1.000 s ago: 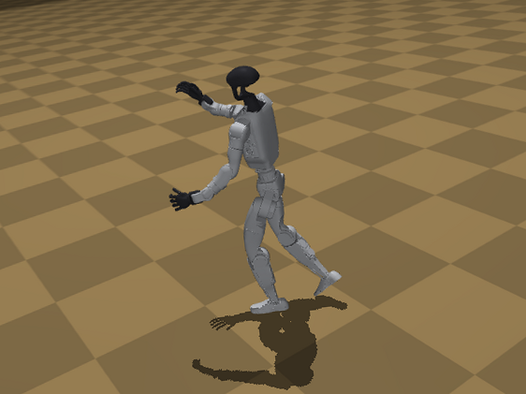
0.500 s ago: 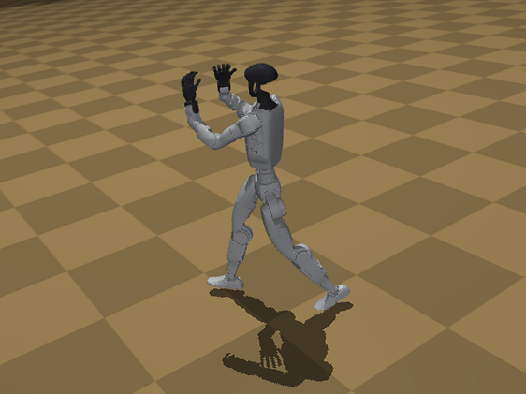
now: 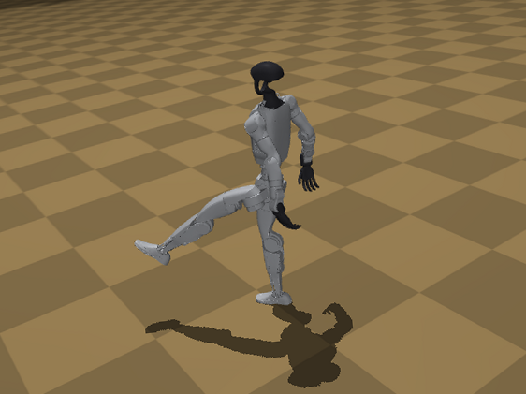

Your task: Kungfu

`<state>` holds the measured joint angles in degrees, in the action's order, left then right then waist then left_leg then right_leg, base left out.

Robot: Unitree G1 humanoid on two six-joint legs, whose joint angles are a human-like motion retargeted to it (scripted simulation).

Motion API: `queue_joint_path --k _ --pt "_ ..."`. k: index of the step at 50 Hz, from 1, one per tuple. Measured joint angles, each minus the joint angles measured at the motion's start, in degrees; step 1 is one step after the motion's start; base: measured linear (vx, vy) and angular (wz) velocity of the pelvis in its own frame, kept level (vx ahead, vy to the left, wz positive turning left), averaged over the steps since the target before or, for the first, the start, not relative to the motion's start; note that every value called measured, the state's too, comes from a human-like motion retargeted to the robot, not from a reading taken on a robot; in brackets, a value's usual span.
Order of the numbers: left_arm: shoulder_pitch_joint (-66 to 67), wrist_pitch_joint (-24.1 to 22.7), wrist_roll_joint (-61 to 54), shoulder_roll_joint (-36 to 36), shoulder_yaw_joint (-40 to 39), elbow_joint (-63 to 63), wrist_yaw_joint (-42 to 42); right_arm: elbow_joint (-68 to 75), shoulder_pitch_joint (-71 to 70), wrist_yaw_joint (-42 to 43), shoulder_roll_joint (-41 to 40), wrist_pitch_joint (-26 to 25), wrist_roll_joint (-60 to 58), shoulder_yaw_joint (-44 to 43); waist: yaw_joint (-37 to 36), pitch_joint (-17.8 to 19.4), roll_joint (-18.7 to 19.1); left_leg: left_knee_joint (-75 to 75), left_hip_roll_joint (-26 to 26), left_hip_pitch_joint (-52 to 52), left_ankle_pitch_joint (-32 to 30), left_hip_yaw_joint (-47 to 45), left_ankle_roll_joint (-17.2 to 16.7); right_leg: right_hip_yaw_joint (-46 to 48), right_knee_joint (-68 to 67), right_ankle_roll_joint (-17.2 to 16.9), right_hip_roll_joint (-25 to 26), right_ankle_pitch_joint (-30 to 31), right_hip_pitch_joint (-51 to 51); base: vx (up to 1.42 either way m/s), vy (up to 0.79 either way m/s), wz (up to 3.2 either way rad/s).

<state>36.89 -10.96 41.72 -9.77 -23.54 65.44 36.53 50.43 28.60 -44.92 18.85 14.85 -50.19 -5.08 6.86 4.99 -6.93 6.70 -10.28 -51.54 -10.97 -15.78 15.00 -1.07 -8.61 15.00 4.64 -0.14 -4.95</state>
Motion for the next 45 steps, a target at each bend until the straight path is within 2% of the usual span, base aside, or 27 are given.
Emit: queue_joint_path --k 2,3,5,7,10,13,15,16,19,22,24,26,28,30,32,34,37,40,43,45 --pt "4.53 -1.52 -0.98 1.37 1.36 -4.92 11.94 -3.23 5.55 -2.42 -1.64 3.94 7.50 -0.22 0.06 0.26 -0.06 1.86 -0.68 -0.54 6.65 -5.86 -0.01 0.37 -1.84 0.00 -0.18 -1.91 0.28 0.40 -0.07 0.10" --pt "5.81 -2.01 -1.54 1.67 1.88 -7.18 17.30 -4.68 7.28 -2.85 -2.83 4.63 10.38 -0.22 0.64 0.49 0.42 6.51 -2.56 -1.10 7.52 -7.15 0.00 0.74 -1.88 0.00 0.38 -2.36 0.16 0.23 -0.14 0.16" --pt "7.12 -3.90 -2.43 1.56 2.93 -11.80 27.77 -6.33 8.72 -2.74 -5.57 4.68 18.32 0.73 1.07 1.23 1.38 22.52 -5.48 -5.41 6.73 -0.46 0.00 0.44 -1.33 0.00 2.15 -3.14 -0.08 0.06 -0.17 0.02" --pt "7.27 -6.95 -2.58 0.59 4.82 -15.30 33.32 -6.45 8.67 -4.05 -8.04 3.43 28.05 1.67 0.78 1.19 1.16 34.23 -1.23 -5.73 2.50 2.91 -0.88 0.48 -1.75 0.00 1.80 -4.12 0.79 0.03 0.01 0.08" --pt "7.16 -8.57 -4.04 -1.72 7.20 -19.25 34.10 -6.75 7.68 -6.38 -11.22 -1.42 32.89 2.93 2.27 -0.16 0.26 49.33 -2.68 -0.31 2.84 -1.15 -6.99 0.53 -2.38 0.00 1.52 -5.52 2.24 0.26 -0.19 0.32" --pt "6.53 -8.74 -6.06 -3.26 8.93 -21.14 32.35 -7.59 7.56 -8.81 -9.95 -1.89 29.38 4.23 6.42 -2.56 0.50 62.83 -8.70 6.62 5.85 -7.23 -8.37 2.24 -1.11 0.00 1.82 -6.28 4.35 0.26 -0.29 0.83" --pt "6.29 -8.55 -9.39 -5.27 9.76 -21.31 33.13 -8.31 7.19 -13.86 -7.04 -3.53 29.47 5.97 10.59 -3.34 2.82 74.46 -13.74 9.91 8.43 -5.29 -11.56 4.31 -2.06 0.00 4.87 -8.24 5.25 0.32 -0.33 1.07" --pt "5.77 -8.53 -9.65 -5.72 10.09 -21.33 34.40 -8.24 7.04 -14.86 -6.87 -3.77 29.34 5.96 12.08 -3.96 3.40 78.80 -14.02 11.97 8.79 -4.77 -13.75 4.88 -1.79 0.00 5.26 -8.70 5.80 0.27 -0.35 0.96" --pt "2.50 -9.05 -5.98 -8.41 9.87 -21.62 39.59 -8.17 6.29 -16.81 -6.45 -3.59 26.86 5.67 15.72 -5.95 3.48 90.30 -11.09 17.99 9.16 -3.53 -20.72 5.89 -1.16 0.00 4.65 -9.79 7.43 0.22 -0.37 0.71" --pt "-2.00 -10.39 5.85 -14.22 7.70 -25.84 42.67 -8.89 5.96 -17.35 -5.94 -1.95 22.02 4.75 18.27 -7.97 2.14 98.08 -4.65 22.66 10.14 -5.60 -25.09 5.49 -0.45 -0.12 2.70 -10.57 8.62 0.09 -0.21 0.42" --pt "-5.65 -10.00 14.66 -19.50 5.70 -31.28 39.58 -9.87 6.23 -15.04 -5.59 0.07 16.97 3.63 19.65 -9.03 0.62 101.33 -0.60 22.90 11.59 -6.18 -26.38 5.60 -0.28 -0.74 1.37 -11.31 9.11 0.23 -0.24 0.57" --pt "-10.44 -8.20 20.65 -23.74 4.20 -36.46 34.58 -10.24 6.66 -8.24 -6.06 0.81 10.99 2.24 20.55 -9.70 -0.48 102.99 0.62 20.79 13.78 -5.40 -25.64 6.58 -0.14 -1.12 0.95 -12.11 9.32 0.23 -0.29 0.50" --pt "-17.97 -5.66 20.66 -25.67 3.53 -40.03 29.66 -8.99 6.37 2.65 -8.05 -1.66 6.93 0.17 20.43 -9.70 -0.50 102.47 -1.76 16.47 16.12 -2.99 -23.10 7.53 0.09 -0.94 2.39 -12.87 9.14 0.25 -0.35 0.12" --pt "-26.02 -3.22 15.73 -24.75 3.79 -41.56 24.60 -7.54 5.66 10.55 -9.94 -3.04 9.48 -1.86 19.53 -9.57 -0.11 98.35 -4.49 12.48 17.20 -2.32 -19.72 7.22 -0.01 -1.21 3.79 -13.43 8.74 0.25 -0.17 -0.42" --pt "-34.55 -2.45 5.75 -21.30 6.00 -42.39 18.38 -7.24 4.12 14.19 -11.68 -1.75 19.42 -4.05 18.03 -9.42 0.54 89.16 -5.85 8.61 17.17 -2.94 -16.24 5.13 -0.38 -1.81 4.78 -13.86 7.81 0.30 0.03 -1.11" --pt "-41.37 -2.61 -5.36 -17.10 9.25 -43.72 10.50 -8.22 1.15 16.07 -12.83 -1.14 31.94 -5.36 16.58 -9.36 1.18 76.71 -4.27 5.59 16.31 -3.37 -14.45 2.44 -0.85 -2.44 4.68 -14.25 6.78 0.27 0.17 -1.67" --pt "-48.56 -5.90 -21.33 -11.07 15.38 -46.27 -5.03 -9.97 -6.20 18.56 -13.48 0.27 48.85 -5.72 14.47 -9.02 2.67 54.34 -0.72 3.74 12.15 -0.91 -14.62 -2.73 -2.01 -3.04 3.71 -14.90 5.59 0.40 0.18 -2.29" --pt "-52.33 -10.59 -31.75 -6.29 21.38 -49.15 -18.86 -9.68 -15.95 20.60 -13.33 -0.65 58.66 -3.54 12.35 -7.98 5.41 31.85 -0.83 5.28 5.28 4.85 -13.72 -10.40 -4.27 -3.19 3.51 -16.15 5.46 0.40 0.31 -3.00" --pt "-54.02 -12.24 -38.91 -2.95 25.48 -50.29 -23.35 -7.29 -25.75 18.95 -14.01 -3.58 62.04 2.07 8.91 -5.89 9.52 17.53 -1.90 7.88 0.46 20.26 -14.17 -18.22 -10.02 -6.09 3.68 -18.47 8.25 0.41 0.50 -3.89" --pt "-54.44 -10.75 -43.17 -0.63 28.00 -50.09 -20.85 -5.35 -31.92 17.43 -15.48 -6.87 64.15 8.16 5.85 -3.43 11.88 13.66 -4.50 10.96 -0.91 30.07 -17.99 -19.79 -18.76 -10.96 2.16 -22.37 13.20 0.17 0.69 -4.50"
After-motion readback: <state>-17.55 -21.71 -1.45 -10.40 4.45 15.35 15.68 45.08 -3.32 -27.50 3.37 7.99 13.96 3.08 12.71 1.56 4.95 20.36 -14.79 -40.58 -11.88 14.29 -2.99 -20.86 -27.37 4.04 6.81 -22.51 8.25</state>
